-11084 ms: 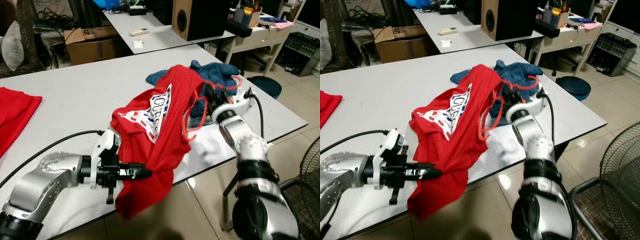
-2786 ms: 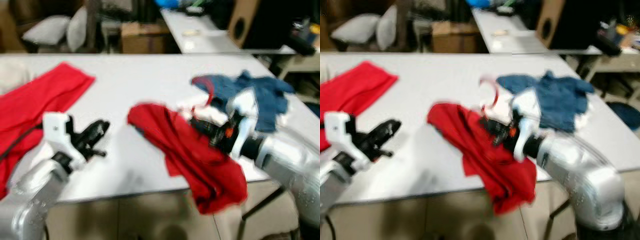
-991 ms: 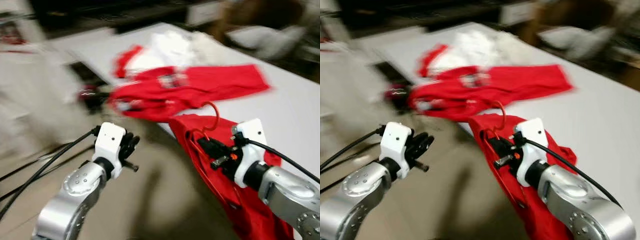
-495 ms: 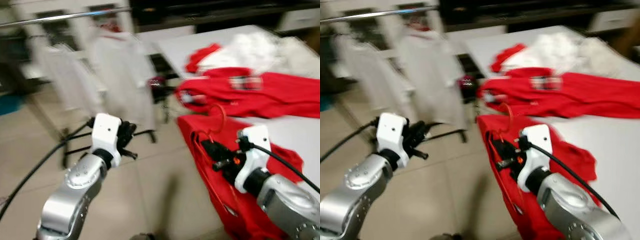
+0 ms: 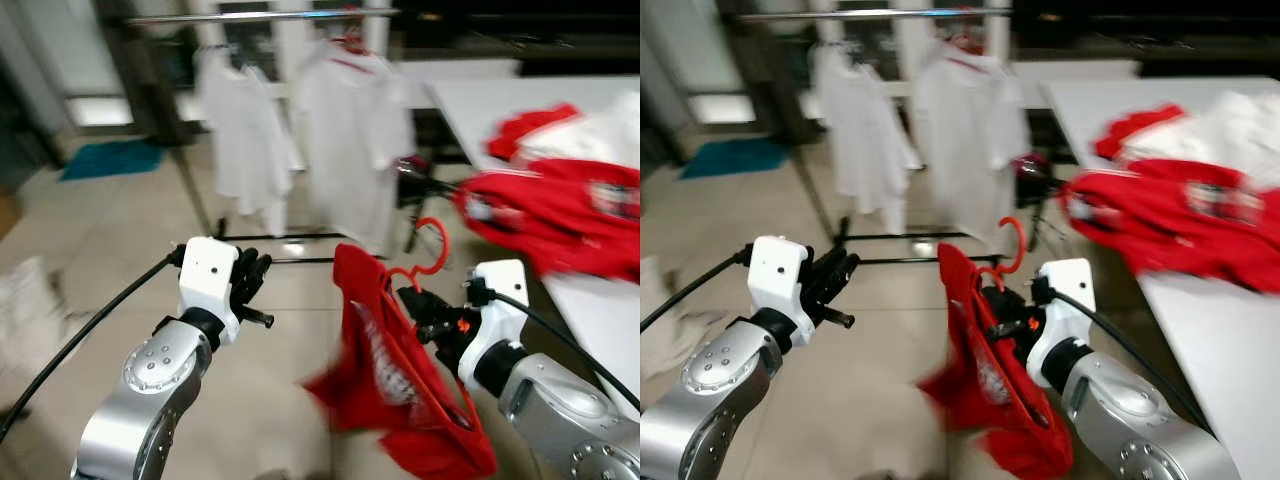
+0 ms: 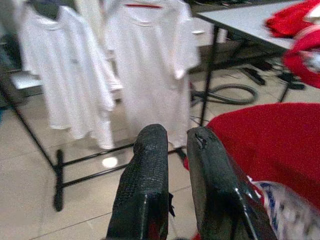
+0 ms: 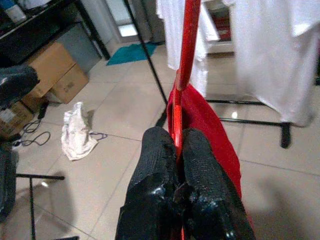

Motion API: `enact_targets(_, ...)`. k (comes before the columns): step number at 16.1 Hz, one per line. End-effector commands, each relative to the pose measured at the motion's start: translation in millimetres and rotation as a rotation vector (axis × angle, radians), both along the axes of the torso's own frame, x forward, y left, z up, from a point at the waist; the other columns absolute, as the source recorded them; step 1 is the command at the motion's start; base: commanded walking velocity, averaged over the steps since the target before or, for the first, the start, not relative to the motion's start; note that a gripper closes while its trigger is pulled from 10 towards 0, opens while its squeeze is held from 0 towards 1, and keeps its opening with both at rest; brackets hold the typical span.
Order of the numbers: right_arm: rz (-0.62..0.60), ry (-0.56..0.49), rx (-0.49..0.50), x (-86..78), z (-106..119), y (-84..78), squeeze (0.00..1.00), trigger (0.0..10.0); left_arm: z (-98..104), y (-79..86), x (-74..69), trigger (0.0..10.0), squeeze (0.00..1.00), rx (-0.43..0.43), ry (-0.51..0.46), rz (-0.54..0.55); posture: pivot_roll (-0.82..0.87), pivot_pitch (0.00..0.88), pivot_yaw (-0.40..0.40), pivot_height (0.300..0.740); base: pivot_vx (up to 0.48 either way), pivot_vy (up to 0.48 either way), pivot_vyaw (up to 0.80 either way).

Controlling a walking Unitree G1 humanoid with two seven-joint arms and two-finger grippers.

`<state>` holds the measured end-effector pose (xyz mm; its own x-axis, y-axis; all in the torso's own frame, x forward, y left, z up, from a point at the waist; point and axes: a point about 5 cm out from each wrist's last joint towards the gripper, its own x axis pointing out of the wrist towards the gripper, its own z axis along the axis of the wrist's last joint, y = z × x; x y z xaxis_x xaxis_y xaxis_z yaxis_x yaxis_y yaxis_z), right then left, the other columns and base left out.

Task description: Hang hanger

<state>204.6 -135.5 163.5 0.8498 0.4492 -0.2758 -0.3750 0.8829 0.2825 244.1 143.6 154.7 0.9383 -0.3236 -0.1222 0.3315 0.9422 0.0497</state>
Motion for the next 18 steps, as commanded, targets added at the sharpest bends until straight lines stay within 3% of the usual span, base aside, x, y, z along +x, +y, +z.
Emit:
enact_targets(1,0.000,-0.041,0.015,5.2,4.8,7.0,0.00,10.0,0.7,8.5,-0.1,10.0,0.00,0.002,-0.001,0.032,-0.01,0.057,0.011,0.740,0.000,0.000,0.00)
enact_targets(4,-0.105,-0.080,-0.108,26.1,-3.2,3.1,0.00,10.0,-5.6,11.9,-1.7,10.0,0.00,-0.023,0.028,0.051,-0.02,0.071,0.004,0.740,0.089,0.000,0.00)
enact_targets(7,-0.171,-0.100,-0.111,36.5,-9.0,-4.5,0.00,10.0,-8.4,9.9,-5.4,10.0,0.00,-0.019,0.039,0.049,0.00,0.074,-0.010,0.740,0.279,0.000,0.00)
enact_targets(8,-0.148,-0.102,-0.056,37.2,-8.8,-5.3,0.00,10.0,-6.8,6.8,-4.1,10.0,0.00,-0.025,0.036,0.038,0.01,0.055,-0.018,0.740,0.296,0.000,0.00)
enact_targets(10,-0.165,-0.116,-0.052,46.0,-10.0,-6.5,0.00,10.0,-7.2,1.4,1.9,10.0,0.00,-0.008,0.027,0.018,0.01,0.038,-0.026,0.740,0.298,0.000,0.00)
enact_targets(13,-0.097,-0.147,-0.123,59.3,-4.8,-6.3,0.00,10.0,-2.7,-0.5,15.4,10.0,0.00,-0.027,0.019,-0.011,-0.02,0.057,-0.030,0.740,0.173,0.000,0.00)
enact_targets(15,-0.042,-0.171,-0.145,64.7,-3.8,-13.6,0.00,10.0,-2.2,5.0,18.4,10.0,0.00,0.022,0.020,-0.059,0.00,0.065,-0.045,0.740,0.000,0.000,0.00)
enact_targets(16,0.059,-0.190,-0.162,68.3,-3.9,-14.7,0.00,10.0,-0.8,14.9,17.6,10.0,0.00,0.010,0.049,-0.104,0.02,0.057,-0.054,0.740,0.000,0.000,0.00)
enact_targets(17,0.191,-0.202,-0.127,74.2,0.8,-14.9,0.00,10.0,4.9,34.1,19.6,10.0,1.00,0.023,0.057,-0.158,0.03,0.030,-0.069,0.740,0.000,0.000,0.00)
enact_targets(18,0.237,-0.218,-0.113,75.9,3.9,-15.3,0.00,10.0,7.6,39.9,21.8,10.0,1.00,0.023,0.051,-0.180,0.03,0.017,-0.088,0.740,0.000,0.000,0.00)
